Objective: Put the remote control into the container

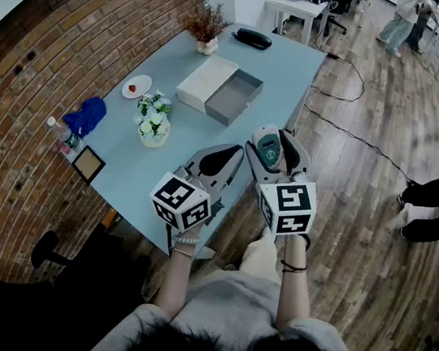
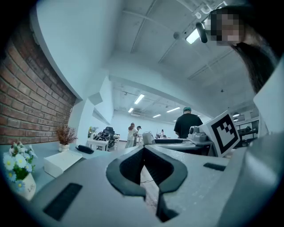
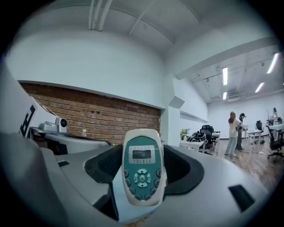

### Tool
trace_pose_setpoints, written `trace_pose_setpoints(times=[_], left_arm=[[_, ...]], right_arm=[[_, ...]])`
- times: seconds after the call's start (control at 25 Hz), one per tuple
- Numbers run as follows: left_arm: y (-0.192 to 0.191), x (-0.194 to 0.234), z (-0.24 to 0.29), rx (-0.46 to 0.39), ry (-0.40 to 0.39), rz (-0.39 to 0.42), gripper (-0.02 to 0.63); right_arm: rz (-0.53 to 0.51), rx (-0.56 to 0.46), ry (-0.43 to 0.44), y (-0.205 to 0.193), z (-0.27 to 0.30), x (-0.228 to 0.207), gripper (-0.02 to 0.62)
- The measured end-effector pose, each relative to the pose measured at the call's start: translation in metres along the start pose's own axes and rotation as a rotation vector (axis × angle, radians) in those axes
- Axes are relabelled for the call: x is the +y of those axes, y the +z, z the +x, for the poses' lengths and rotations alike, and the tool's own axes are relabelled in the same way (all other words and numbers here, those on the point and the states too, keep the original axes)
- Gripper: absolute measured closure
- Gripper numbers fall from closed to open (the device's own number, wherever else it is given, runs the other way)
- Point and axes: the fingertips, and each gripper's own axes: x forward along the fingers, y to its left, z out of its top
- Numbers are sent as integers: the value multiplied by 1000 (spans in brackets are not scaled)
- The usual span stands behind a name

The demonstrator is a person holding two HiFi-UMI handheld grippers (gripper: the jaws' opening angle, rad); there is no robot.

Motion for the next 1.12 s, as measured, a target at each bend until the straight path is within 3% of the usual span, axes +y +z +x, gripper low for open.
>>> trace_pose_setpoints(times=[0.72,1.12], left_arm=[[-10,-6,-1,18,16,-10,603],[-8,47,8,19,146,-11,603]], right_arm=[[23,19,3,-13,-6,-5,307],[10,38,72,-17,45,-36,307]])
